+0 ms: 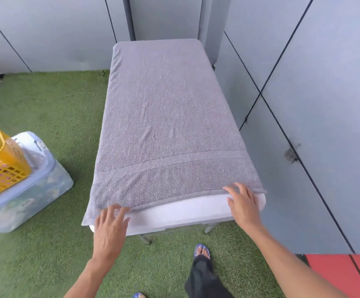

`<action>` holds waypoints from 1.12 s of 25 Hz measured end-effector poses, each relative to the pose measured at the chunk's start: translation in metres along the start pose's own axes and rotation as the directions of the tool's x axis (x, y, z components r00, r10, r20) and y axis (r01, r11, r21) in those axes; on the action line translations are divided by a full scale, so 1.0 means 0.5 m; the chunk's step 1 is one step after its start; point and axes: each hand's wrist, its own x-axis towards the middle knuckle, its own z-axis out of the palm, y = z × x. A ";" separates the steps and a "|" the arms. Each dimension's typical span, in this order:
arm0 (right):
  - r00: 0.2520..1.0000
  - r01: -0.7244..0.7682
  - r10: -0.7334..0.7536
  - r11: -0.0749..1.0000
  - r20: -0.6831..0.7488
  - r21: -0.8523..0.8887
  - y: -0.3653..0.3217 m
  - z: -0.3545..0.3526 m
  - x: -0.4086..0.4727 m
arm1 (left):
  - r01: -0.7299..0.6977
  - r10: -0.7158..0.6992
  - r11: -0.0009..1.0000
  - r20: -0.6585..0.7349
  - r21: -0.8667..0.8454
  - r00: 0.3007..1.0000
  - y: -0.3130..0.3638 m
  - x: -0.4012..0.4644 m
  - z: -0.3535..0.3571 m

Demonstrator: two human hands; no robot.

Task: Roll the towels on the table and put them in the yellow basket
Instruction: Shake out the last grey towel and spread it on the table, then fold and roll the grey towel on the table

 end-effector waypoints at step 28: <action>0.976 0.218 -0.218 0.976 -0.017 -0.013 0.182 -0.034 0.025 | -0.002 0.019 0.991 0.127 -0.132 0.992 -0.073 0.022 -0.021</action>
